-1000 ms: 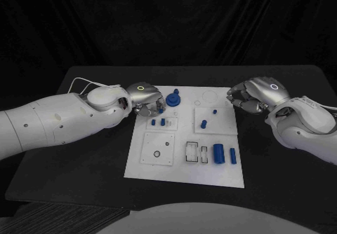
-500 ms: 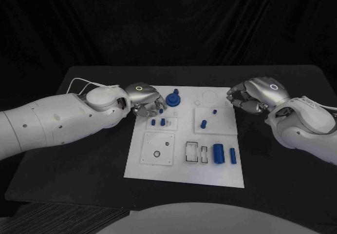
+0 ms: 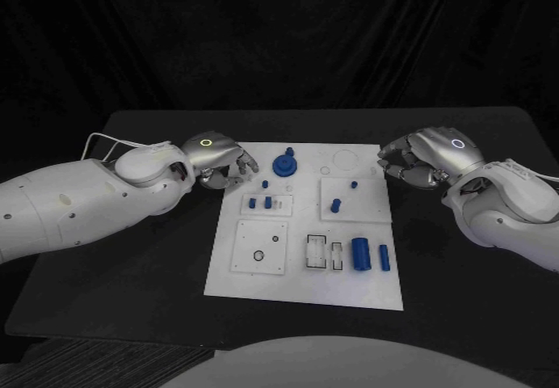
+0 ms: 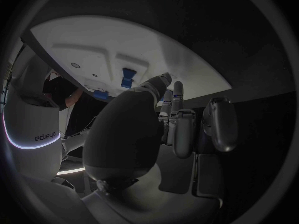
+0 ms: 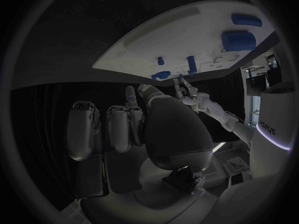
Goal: Assemble the parts on the task board
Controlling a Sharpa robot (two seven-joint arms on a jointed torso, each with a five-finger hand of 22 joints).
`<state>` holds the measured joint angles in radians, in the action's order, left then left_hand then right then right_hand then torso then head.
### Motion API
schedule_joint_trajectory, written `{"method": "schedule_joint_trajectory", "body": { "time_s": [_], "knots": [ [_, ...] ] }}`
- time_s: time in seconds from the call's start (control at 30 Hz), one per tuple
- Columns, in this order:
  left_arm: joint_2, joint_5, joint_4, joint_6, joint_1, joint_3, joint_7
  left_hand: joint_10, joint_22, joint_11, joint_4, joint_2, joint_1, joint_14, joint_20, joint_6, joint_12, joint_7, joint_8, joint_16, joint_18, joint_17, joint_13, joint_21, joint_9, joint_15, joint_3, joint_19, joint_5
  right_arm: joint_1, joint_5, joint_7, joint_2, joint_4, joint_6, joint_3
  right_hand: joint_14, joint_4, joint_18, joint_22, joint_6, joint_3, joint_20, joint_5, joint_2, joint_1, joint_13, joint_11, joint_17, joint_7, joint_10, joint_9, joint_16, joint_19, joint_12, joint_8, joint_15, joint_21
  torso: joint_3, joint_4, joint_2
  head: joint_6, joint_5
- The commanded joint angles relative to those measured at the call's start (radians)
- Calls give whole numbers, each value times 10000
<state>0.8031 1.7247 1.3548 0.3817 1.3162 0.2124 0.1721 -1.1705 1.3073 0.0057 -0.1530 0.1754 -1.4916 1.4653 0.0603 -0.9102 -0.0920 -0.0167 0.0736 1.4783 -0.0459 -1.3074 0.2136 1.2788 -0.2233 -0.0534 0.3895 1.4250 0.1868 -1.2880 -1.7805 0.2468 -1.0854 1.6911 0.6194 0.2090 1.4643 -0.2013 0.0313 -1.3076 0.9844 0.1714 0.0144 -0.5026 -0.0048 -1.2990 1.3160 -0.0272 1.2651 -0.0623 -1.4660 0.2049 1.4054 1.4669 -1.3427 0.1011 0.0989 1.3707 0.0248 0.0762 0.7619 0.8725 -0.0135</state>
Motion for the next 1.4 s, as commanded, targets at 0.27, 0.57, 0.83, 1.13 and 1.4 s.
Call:
{"method": "schedule_joint_trajectory", "body": {
  "time_s": [0.27,0.57,0.83,1.13,1.4],
  "knots": [
    [1221,-4549,449,705,333,-7,2373,1390,778,-24,-155,-53,67,-3735,107,-248,-1148,300,79,-4157,-791,3918,944,-4557,198,318,-449,-3441,319,-780,-36,331,-104,440,-231,-15,427,161,232,-1886,232,615,150,409,-567,-406,-6015,186,-683,-155,3373,34,-486,141,8375,-52,-220,-572,-14,-10,2,1,67],
    [1658,-8776,621,-1216,389,0,4632,7001,-2598,-358,-1157,-1210,2124,-11997,376,852,-649,274,-100,-13442,-1042,10263,-95,-12095,777,390,-2640,-10769,1577,-1393,-36,-11,150,515,-2098,-15,309,81,400,-1665,107,586,540,2828,-1418,-116,-9757,926,-772,103,4226,72,-551,-196,12486,-210,-593,-1484,-17,6,-2,1,113],
    [1572,-12323,825,-2966,230,4,5251,11117,-7758,-1070,-1394,-2334,2942,-14653,876,5029,782,-408,-342,-14783,-1150,13074,-1981,-12388,1828,555,-4444,-13377,1993,-1490,-36,-740,501,339,-3825,-15,56,377,505,-1510,-656,178,503,1677,-1301,-910,-10338,813,-1158,448,5040,-322,-838,-461,12739,-364,-535,-2193,-100,82,-26,1,223],
    [1450,-15305,932,-4332,37,6,5587,11678,-9838,-1453,-1403,-1731,3686,-14653,803,6016,912,-823,-409,-14783,-1332,13074,-2128,-12478,1895,363,-5464,-13870,-236,-1448,-36,-1247,790,84,-4654,-15,391,-65,375,-1725,-725,-699,427,3823,-1458,-678,-10541,734,-161,397,4702,-474,-185,-110,12419,-280,-458,-1526,-263,129,-73,-108,393],
    [1364,-16363,1011,-4723,-70,6,5744,11705,-11771,-1376,-1468,-761,3734,-14653,-362,6483,920,-820,-437,-14783,-1354,13074,-2136,-12649,1925,-445,-5099,-14179,-569,-1331,-36,-1591,970,-70,-4814,-15,396,51,378,-1720,-382,-720,423,2249,-1189,-1444,-10813,756,-151,215,4681,-518,-196,-81,12429,-201,-462,-1570,-376,176,-108,-549,704]
  ]
}}
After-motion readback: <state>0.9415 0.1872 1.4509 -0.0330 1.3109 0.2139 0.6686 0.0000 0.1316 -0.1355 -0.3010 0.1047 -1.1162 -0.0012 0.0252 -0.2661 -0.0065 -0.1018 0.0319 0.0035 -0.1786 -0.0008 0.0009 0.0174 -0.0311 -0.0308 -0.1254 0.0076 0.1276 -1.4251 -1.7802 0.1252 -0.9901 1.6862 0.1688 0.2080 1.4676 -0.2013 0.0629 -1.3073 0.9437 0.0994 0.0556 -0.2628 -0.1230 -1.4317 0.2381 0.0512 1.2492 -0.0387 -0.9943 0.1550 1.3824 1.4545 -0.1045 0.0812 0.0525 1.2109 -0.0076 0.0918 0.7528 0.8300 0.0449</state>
